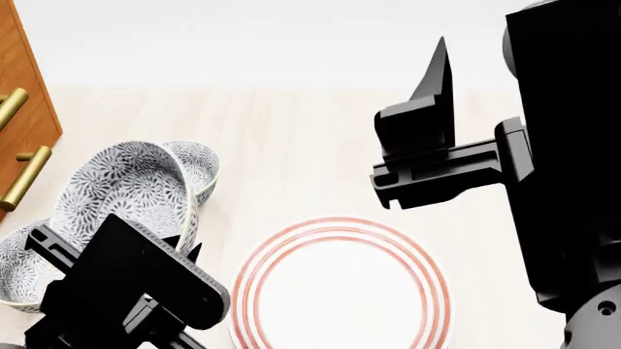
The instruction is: Put the bowl at the front on the plate.
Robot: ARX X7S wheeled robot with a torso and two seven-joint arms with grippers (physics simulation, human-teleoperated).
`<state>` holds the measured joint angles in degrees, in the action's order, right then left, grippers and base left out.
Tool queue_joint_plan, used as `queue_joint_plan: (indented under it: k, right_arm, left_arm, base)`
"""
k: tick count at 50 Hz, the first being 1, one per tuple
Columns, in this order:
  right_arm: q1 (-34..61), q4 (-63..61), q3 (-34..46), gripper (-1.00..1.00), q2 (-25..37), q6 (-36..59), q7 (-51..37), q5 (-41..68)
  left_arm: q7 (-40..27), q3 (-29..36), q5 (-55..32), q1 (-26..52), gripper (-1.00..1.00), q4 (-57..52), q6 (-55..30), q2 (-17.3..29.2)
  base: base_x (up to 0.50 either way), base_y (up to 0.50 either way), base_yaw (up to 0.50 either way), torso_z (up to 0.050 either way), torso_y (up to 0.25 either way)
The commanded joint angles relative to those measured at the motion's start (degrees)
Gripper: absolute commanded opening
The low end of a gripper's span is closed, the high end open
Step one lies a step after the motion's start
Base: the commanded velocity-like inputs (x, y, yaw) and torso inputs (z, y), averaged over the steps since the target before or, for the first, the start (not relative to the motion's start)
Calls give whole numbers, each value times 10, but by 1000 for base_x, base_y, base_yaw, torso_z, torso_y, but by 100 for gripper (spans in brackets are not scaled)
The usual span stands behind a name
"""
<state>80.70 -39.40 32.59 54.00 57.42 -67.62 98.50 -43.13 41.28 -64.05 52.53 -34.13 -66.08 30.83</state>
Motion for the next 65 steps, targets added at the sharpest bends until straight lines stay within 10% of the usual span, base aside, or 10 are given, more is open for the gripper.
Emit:
queue_joint_plan:
  k: [1,65]
  right_arm:
    - [-6,-4,-1,100,2,-5,1,-4]
    - [37,8,13,100,-9,13,1,8]
  left_arm:
    - [30,22,20,47,-100,26,-16,-9]
    - [255,186,181,225,-100,278,60,-107]
  base:
    - [0,0,0,0,0]
    - [0,0,0,0,0]
